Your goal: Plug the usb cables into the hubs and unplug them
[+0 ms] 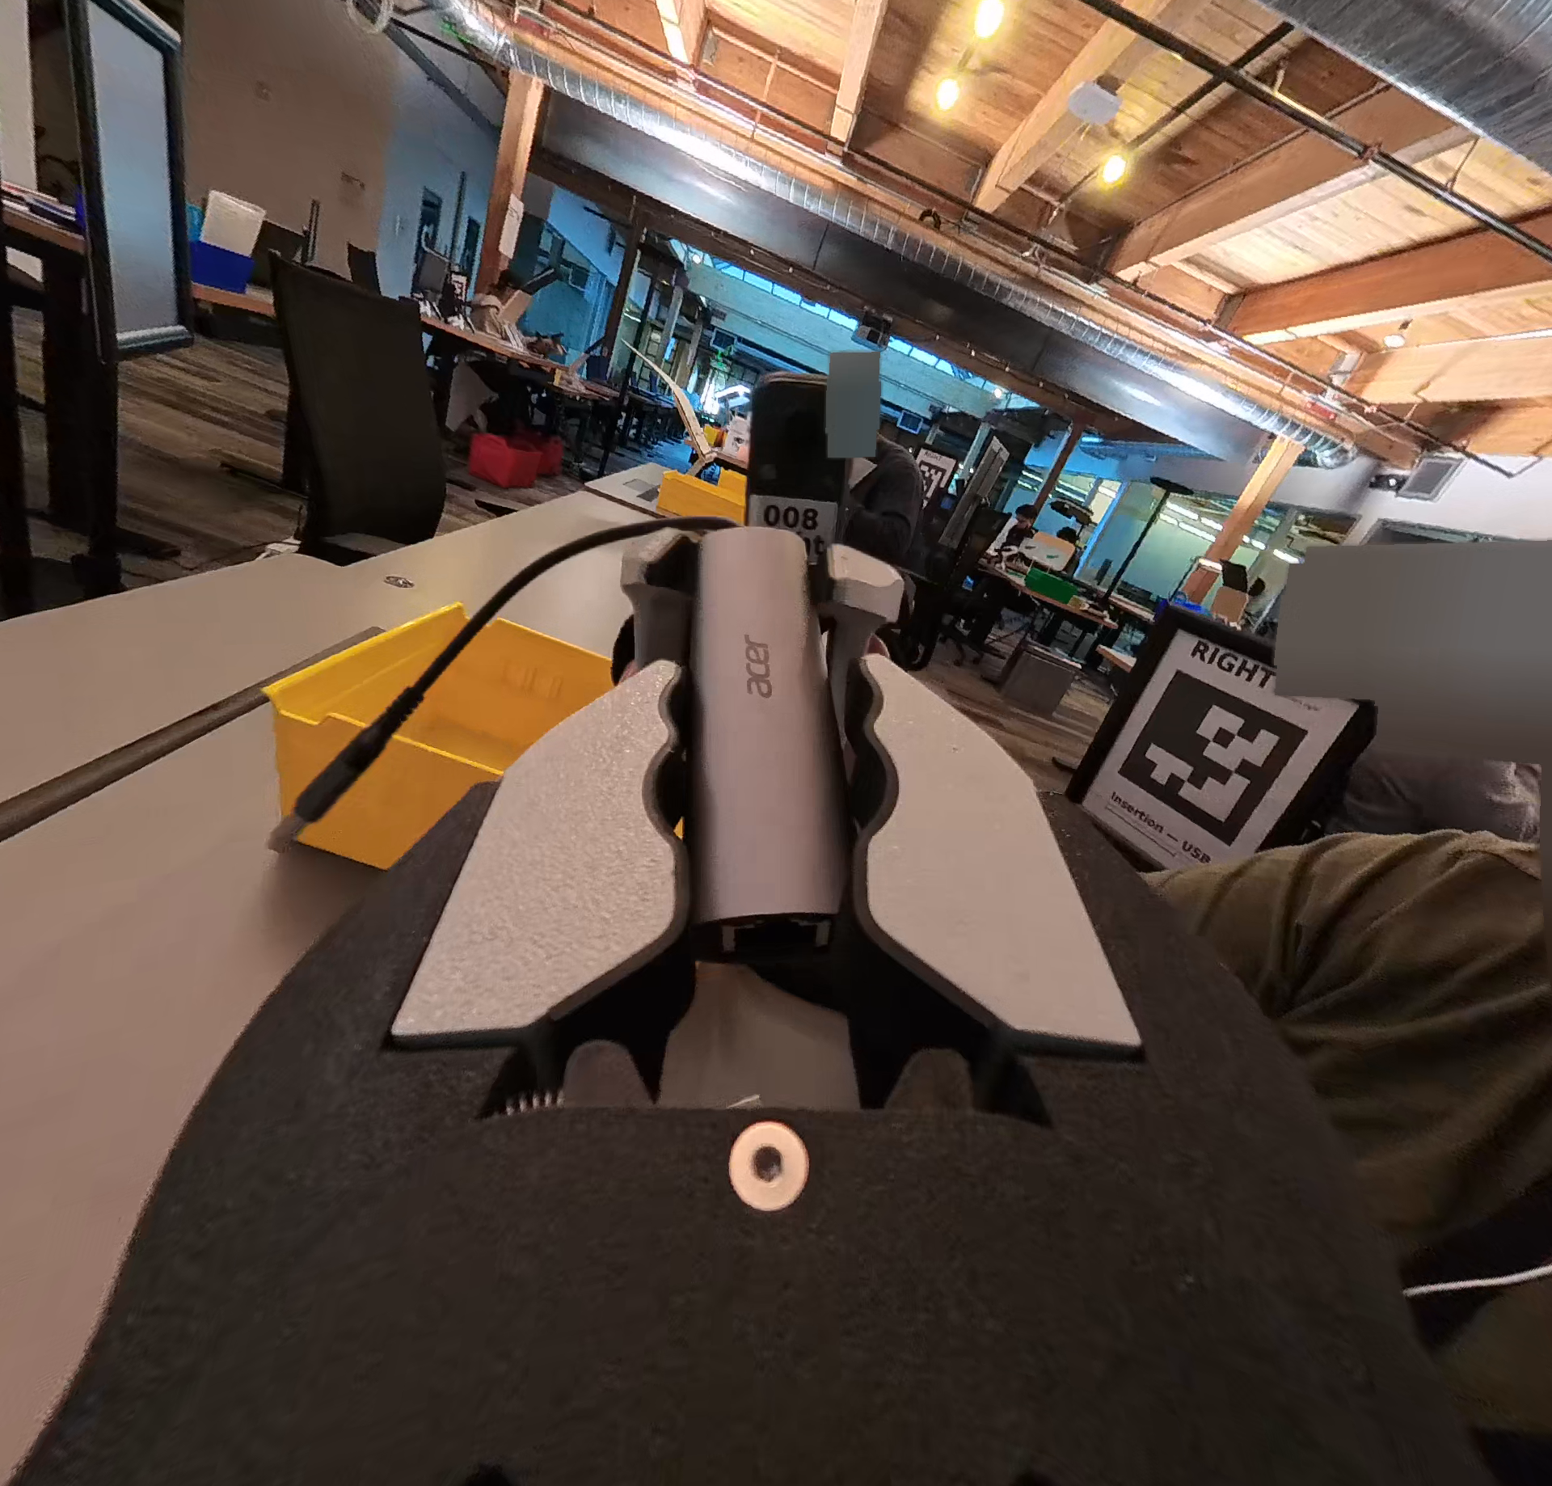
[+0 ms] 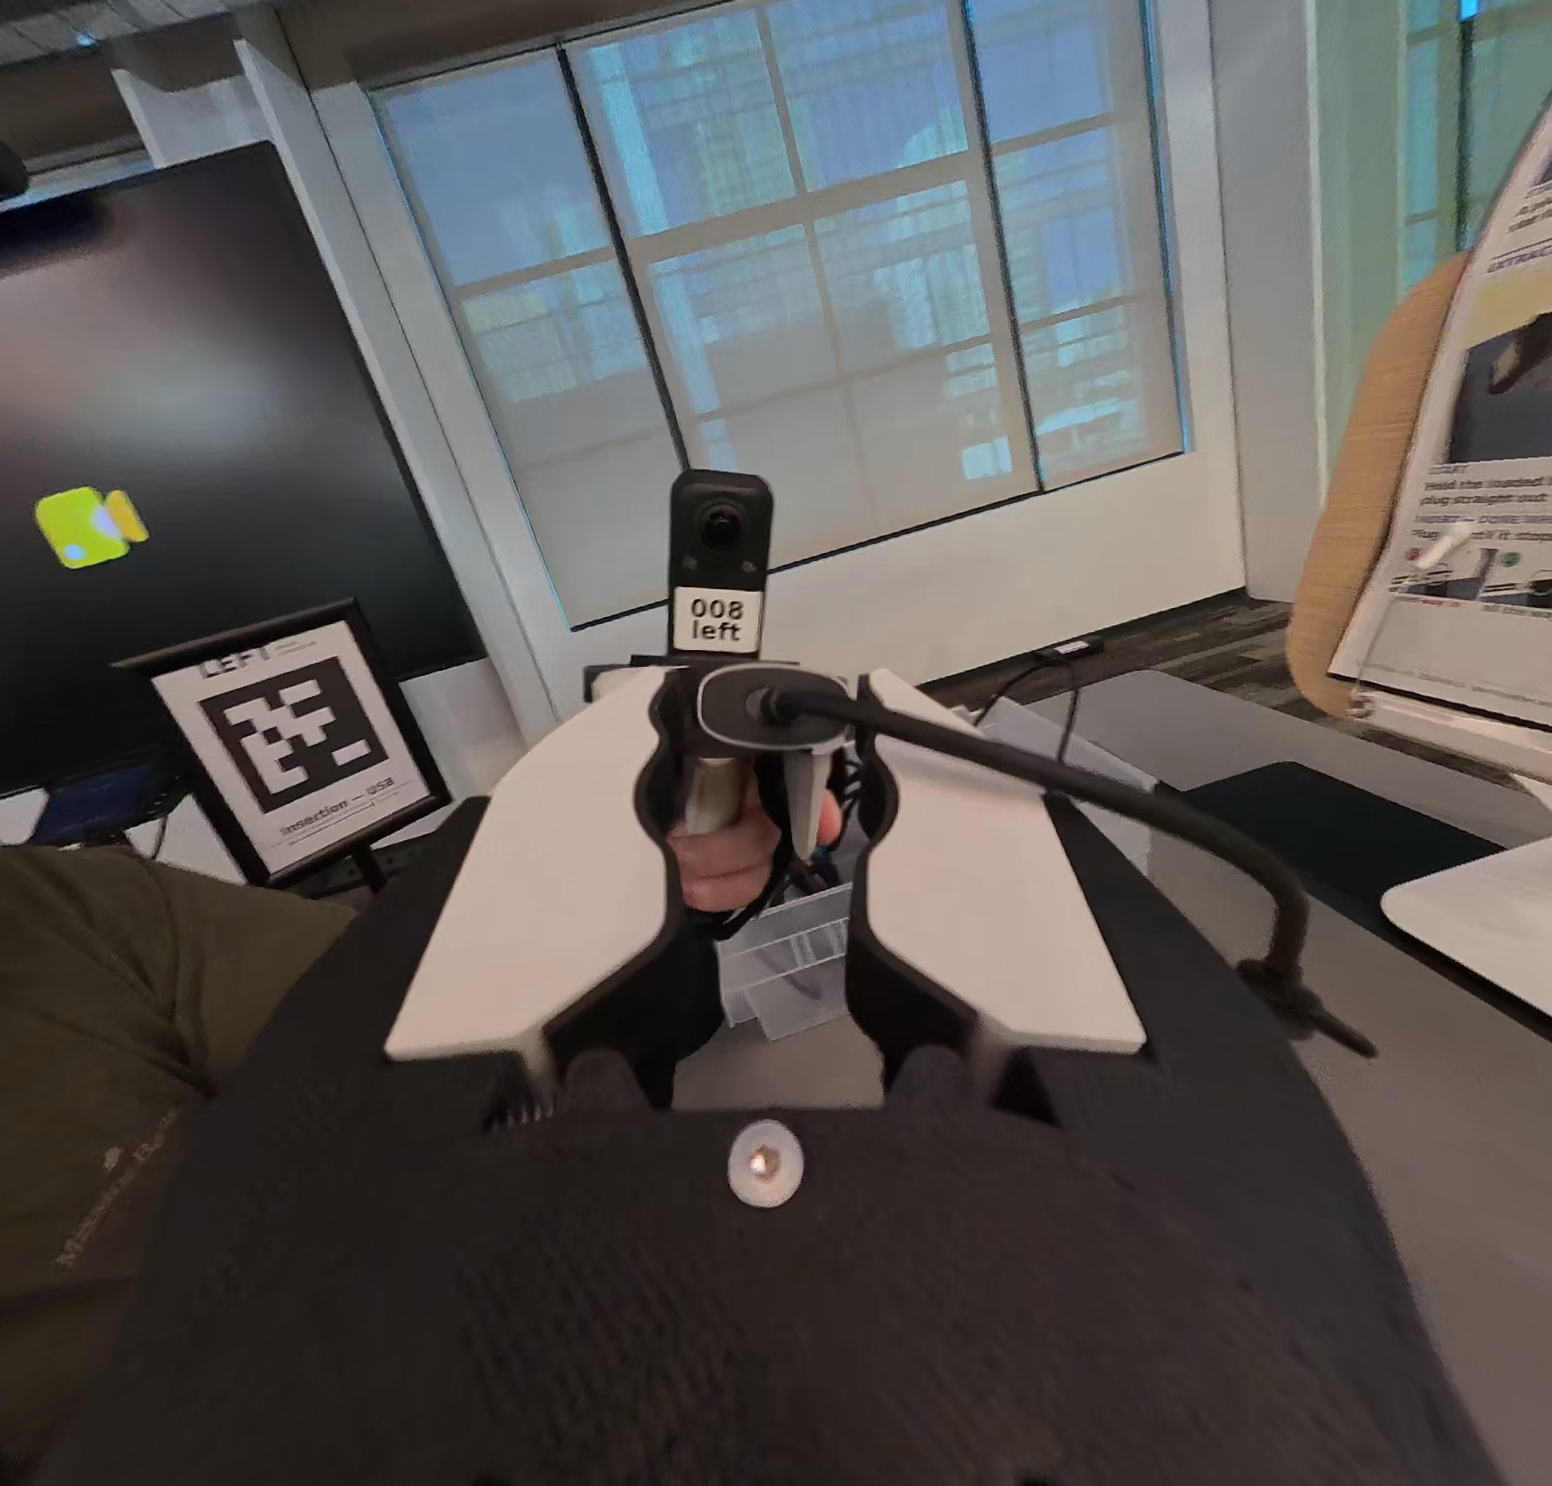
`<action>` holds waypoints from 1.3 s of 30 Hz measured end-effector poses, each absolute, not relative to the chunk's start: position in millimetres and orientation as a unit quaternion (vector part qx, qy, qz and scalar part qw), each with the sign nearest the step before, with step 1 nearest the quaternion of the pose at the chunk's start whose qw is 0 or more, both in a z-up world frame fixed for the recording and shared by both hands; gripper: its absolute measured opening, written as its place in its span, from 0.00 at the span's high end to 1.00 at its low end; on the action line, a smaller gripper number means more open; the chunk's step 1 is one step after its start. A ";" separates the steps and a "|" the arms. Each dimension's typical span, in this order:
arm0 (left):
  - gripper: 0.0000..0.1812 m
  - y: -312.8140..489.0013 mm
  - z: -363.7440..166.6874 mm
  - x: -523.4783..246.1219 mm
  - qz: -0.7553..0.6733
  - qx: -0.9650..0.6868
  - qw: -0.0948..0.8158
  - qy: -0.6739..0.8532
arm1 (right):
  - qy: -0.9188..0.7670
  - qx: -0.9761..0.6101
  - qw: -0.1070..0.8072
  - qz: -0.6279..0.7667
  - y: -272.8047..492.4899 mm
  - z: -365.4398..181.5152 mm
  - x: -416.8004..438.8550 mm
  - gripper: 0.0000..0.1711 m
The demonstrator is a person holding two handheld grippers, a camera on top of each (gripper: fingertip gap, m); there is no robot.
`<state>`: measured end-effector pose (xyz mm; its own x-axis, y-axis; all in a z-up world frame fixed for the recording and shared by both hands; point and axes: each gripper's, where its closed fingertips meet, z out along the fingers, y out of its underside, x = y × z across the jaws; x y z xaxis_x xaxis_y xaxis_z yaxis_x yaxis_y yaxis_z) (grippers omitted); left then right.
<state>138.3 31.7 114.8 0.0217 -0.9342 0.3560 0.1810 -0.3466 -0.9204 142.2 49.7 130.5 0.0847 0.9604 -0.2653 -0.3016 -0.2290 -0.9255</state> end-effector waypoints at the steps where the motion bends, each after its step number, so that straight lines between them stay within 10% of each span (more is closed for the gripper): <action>1: 0.81 29.1 113.2 139.7 -0.606 -0.551 0.453 0.353 | -0.331 -0.511 0.522 0.598 46.6 129.2 139.5 0.77; 39: 0.80 46.9 121.3 131.3 -0.696 -0.502 0.457 0.237 | -0.279 -0.496 0.528 0.630 58.8 139.2 157.4 0.70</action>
